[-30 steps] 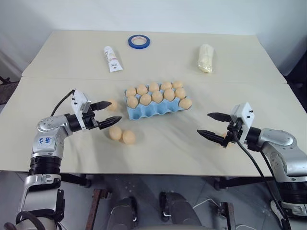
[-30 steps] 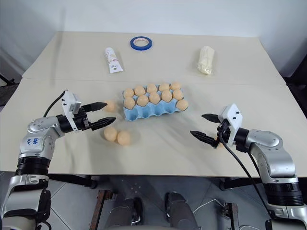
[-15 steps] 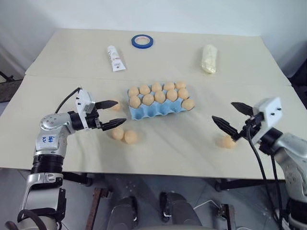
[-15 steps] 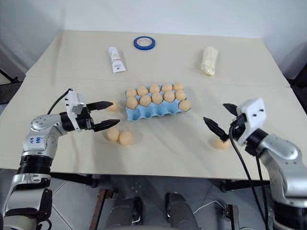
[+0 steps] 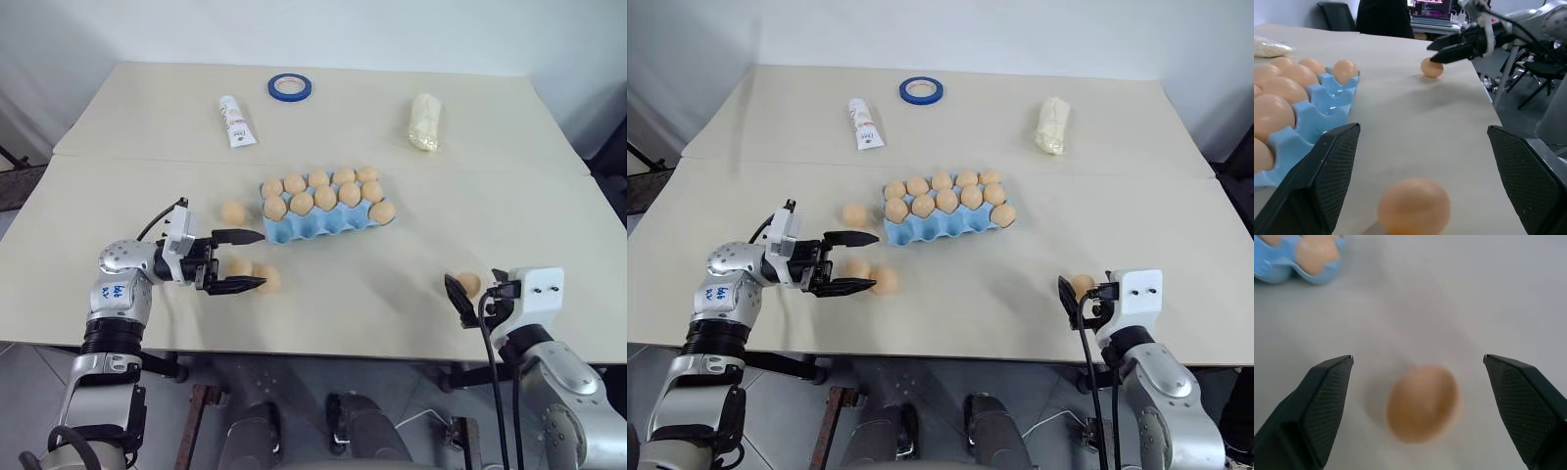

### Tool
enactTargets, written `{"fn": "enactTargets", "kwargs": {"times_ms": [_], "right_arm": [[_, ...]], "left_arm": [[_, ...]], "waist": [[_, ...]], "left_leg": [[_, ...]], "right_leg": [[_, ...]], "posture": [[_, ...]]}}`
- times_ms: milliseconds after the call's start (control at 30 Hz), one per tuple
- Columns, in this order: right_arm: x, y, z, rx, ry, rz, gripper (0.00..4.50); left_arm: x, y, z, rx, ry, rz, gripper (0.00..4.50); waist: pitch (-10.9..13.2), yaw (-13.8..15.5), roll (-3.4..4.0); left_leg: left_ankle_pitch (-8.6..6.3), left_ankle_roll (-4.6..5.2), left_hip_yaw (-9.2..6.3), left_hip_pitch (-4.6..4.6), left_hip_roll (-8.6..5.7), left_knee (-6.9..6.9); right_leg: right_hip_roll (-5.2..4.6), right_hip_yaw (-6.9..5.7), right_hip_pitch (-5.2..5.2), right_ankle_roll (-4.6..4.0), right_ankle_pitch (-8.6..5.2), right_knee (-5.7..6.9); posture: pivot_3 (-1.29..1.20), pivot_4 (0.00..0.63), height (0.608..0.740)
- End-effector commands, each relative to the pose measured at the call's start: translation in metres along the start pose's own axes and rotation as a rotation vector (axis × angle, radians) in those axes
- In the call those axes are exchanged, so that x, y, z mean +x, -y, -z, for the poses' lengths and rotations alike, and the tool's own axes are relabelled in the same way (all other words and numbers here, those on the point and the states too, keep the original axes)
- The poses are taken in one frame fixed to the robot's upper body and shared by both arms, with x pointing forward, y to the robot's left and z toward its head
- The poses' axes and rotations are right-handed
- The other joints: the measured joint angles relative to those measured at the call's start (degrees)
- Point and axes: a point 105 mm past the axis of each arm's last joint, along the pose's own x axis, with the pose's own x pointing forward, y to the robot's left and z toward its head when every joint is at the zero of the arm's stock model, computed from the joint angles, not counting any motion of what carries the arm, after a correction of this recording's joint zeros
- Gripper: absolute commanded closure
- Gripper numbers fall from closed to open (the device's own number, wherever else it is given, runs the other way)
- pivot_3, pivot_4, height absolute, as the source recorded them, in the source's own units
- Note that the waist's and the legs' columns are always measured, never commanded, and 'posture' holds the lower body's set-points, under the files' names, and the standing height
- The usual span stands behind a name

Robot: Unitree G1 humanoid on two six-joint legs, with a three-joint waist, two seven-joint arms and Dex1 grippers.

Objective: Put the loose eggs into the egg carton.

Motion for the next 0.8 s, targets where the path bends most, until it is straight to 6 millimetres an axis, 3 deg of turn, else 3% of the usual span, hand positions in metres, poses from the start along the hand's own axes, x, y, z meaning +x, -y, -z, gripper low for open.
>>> {"fn": "enactTargets", "kwargs": {"times_ms": [33,167,200,267,400,467,633,800], "right_arm": [[0.007,0.006,0.001,-0.013,0.018,0.026,0.0],[0.016,0.012,0.011,-0.008,-0.012,0.047,0.0],[0.018,0.013,0.013,-0.001,-0.018,0.053,0.19],[0.02,0.009,0.012,0.02,-0.01,0.032,0.6],[0.019,0.005,0.01,0.025,-0.006,0.009,1.98],[0.018,0.003,-0.001,0.006,0.024,-0.011,2.52],[0.03,-0.019,-0.043,-0.028,0.135,-0.107,2.59],[0.064,-0.064,-0.074,-0.01,0.204,-0.248,2.59]], "left_arm": [[-0.003,0.002,-0.008,0.049,0.024,0.023,0.06],[-0.006,0.001,-0.009,0.059,0.023,-0.004,0.06],[-0.007,0.001,-0.009,0.061,0.025,-0.015,0.01],[-0.009,0.001,-0.01,0.069,0.026,-0.034,0.0],[-0.012,0.001,-0.011,0.073,0.025,-0.052,0.0],[-0.015,0.002,-0.012,0.079,0.026,-0.076,0.0],[-0.019,0.003,-0.013,0.086,0.033,-0.12,0.0],[-0.018,0.005,-0.014,0.089,0.043,-0.146,0.0]], "waist": [[0.0,0.01,0.0],[0.0,-0.03,0.0],[0.0,-0.04,0.0],[0.0,-0.05,0.0],[0.0,-0.04,0.0],[0.0,-0.07,0.0],[0.0,-0.84,0.0],[0.0,-1.48,0.0]], "left_leg": [[0.0,0.01,0.0,0.0,0.0,-0.01],[-0.01,0.0,-0.01,0.0,0.01,-0.02],[-0.01,0.0,-0.03,0.0,0.01,-0.03],[-0.01,-0.01,-0.04,-0.01,0.01,-0.04],[-0.01,-0.01,-0.06,-0.02,0.01,-0.04],[-0.01,-0.01,-0.06,-0.02,0.01,-0.04],[0.0,-0.01,-0.06,-0.01,0.02,-0.02],[0.03,-0.03,-0.1,0.02,0.04,-0.04]], "right_leg": [[0.0,0.0,0.0,0.0,0.0,-0.01],[0.01,-0.01,0.0,0.0,0.0,-0.01],[0.02,-0.03,0.0,0.0,0.0,-0.01],[0.02,-0.04,-0.01,0.0,0.0,0.0],[0.02,-0.05,-0.01,0.01,0.0,-0.01],[0.01,-0.04,-0.01,0.01,0.0,-0.01],[0.01,-0.03,-0.01,0.02,0.01,0.02],[0.03,-0.07,0.01,-0.04,0.05,0.02]], "posture": [[0.0,0.15,0.74],[0.0,0.15,0.74],[0.0,0.15,0.74],[0.0,0.15,0.74],[0.0,0.15,0.74],[0.0,0.15,0.74],[0.0,0.15,0.74],[0.0,0.15,0.74]]}}
